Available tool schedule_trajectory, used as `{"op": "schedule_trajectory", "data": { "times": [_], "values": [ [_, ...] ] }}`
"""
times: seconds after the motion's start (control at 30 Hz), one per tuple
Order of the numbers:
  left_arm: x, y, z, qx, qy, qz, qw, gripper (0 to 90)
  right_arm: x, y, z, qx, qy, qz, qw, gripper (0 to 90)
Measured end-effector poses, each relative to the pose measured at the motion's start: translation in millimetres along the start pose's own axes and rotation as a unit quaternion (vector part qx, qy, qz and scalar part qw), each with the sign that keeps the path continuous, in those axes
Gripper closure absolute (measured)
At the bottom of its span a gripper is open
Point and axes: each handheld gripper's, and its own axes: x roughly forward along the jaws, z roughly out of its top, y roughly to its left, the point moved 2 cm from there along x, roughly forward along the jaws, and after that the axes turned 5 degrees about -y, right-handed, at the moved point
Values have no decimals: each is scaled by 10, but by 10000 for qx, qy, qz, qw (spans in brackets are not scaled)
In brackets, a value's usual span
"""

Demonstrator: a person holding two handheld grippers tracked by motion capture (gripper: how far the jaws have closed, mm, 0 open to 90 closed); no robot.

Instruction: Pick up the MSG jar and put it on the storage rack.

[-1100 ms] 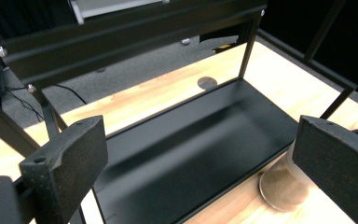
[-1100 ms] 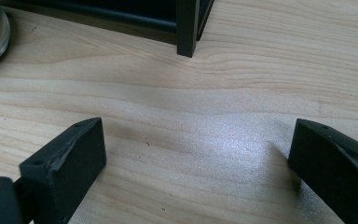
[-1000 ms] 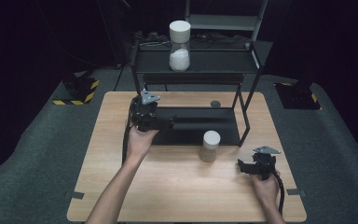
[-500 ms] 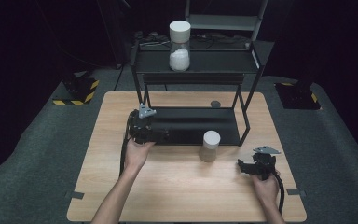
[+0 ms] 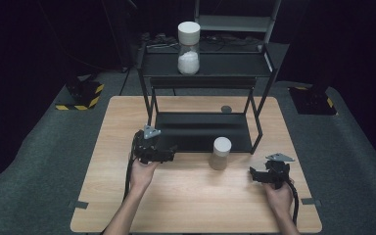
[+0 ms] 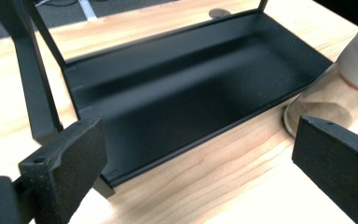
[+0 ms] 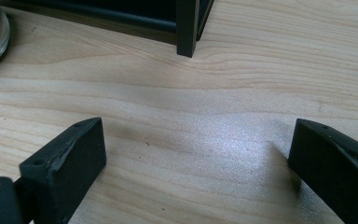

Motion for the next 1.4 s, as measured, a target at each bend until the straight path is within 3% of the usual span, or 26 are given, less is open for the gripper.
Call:
{"op": "schedule_trajectory", "data": {
  "times": [0.2,0.6,1.07,1.4],
  "values": [
    [87,2,-170,-92,93,79,9999,33,0,0,0,-1,0,0,10000,33],
    [370,-69,-493,-57,448,242,9987,38,0,0,0,-1,0,-1,10000,33],
    [591,-54,-612,-230,806,417,9956,39,0,1,0,0,0,-1,10000,33],
    [659,-87,-645,-173,857,582,9945,40,0,0,0,1,1,-1,10000,33]
  ]
}}
